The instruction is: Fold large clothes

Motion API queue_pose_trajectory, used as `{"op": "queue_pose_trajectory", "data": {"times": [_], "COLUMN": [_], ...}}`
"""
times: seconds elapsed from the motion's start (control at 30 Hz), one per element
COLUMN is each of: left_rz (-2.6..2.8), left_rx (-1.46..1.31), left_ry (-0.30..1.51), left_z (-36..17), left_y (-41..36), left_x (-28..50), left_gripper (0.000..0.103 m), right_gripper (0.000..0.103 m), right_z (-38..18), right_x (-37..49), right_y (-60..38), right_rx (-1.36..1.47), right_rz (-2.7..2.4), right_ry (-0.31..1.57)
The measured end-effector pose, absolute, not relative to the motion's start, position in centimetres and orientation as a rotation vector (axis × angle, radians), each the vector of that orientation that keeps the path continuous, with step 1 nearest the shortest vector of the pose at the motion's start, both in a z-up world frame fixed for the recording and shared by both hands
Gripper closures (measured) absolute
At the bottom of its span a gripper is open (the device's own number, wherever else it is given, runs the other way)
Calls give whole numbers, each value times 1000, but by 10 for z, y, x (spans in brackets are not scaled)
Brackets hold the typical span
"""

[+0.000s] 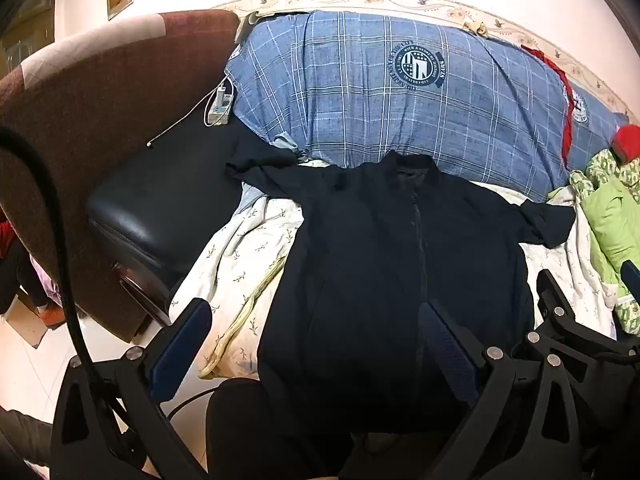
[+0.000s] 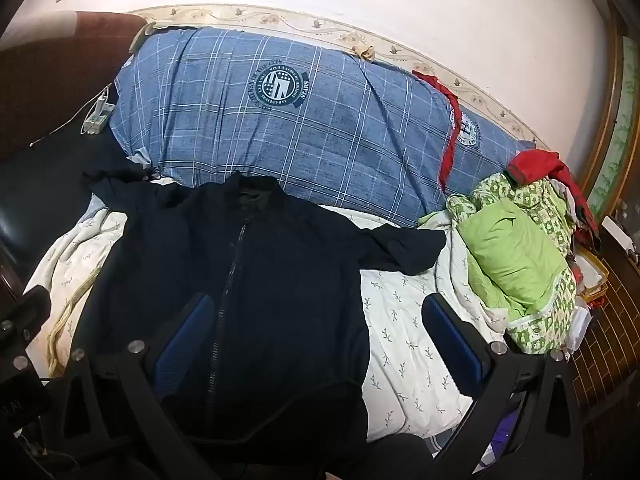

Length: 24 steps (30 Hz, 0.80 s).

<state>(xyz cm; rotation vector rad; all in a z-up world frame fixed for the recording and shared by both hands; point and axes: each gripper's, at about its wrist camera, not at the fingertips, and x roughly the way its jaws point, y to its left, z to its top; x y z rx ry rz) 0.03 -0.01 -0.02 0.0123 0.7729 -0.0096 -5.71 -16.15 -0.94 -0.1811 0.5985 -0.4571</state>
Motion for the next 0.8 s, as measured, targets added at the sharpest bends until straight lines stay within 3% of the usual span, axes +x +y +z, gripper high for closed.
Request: {"op": "queue_pose_trajectory", "data": {"times": [0.8], "left_rz": [-73], "left_rx": [30], "left_ry": [745], "left_z": [15], "left_y": [-9], "left_x": [-23], "left_gripper": [0], "right_gripper": [0], "right_z": [-2], "right_x": [-87], "right_y": [-180], "right_rx": [-146], "right_rz": [-468], "right_ry": [580]}}
